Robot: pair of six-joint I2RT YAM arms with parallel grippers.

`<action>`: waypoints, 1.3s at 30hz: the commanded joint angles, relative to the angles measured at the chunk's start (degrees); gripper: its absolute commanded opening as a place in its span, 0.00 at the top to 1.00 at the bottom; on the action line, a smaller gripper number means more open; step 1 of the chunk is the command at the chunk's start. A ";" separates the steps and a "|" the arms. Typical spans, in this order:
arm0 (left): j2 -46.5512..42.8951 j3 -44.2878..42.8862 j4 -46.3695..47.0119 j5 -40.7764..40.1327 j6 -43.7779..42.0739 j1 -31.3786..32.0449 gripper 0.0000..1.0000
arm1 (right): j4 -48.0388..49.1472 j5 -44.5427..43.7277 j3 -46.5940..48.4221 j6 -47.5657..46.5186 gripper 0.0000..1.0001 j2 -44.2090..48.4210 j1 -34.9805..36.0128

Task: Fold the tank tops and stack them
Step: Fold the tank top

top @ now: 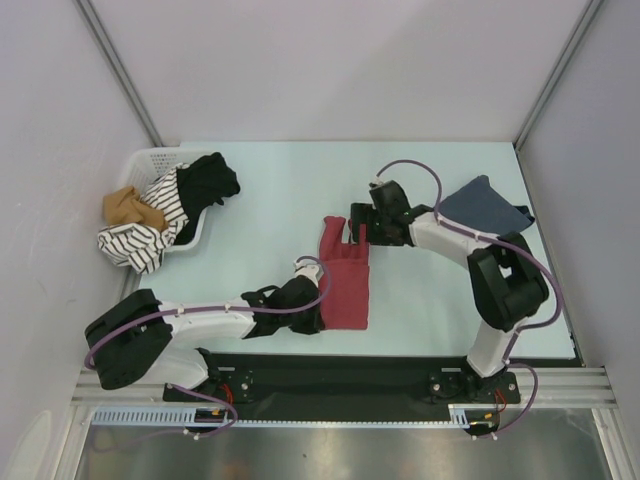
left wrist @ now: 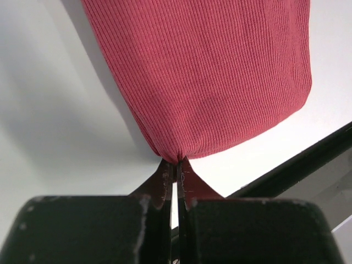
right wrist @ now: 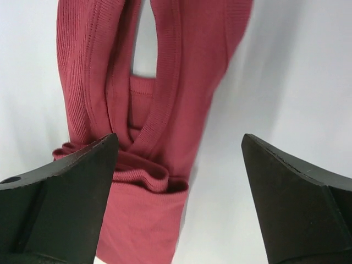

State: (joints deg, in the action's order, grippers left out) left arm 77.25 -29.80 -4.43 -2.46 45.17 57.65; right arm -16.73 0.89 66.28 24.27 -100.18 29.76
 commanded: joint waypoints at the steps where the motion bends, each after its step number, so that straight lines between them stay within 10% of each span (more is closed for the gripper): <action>1: 1.41 0.09 -0.67 0.09 1.33 0.80 0.99 | -5.32 -2.82 6.30 -1.16 0.00 -4.40 2.49; 9: 0.88 0.36 -1.46 -0.18 1.06 0.89 0.99 | -13.15 -13.27 19.41 1.74 0.00 -13.99 7.94; 39: 3.43 0.80 -1.46 0.61 -0.16 -0.25 1.00 | -22.11 -4.49 57.10 1.39 0.74 -40.79 4.79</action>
State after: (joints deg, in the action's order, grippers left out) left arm 78.04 -29.80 -3.25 -2.63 45.52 57.74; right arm -37.50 -3.81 117.86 26.26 -138.41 36.25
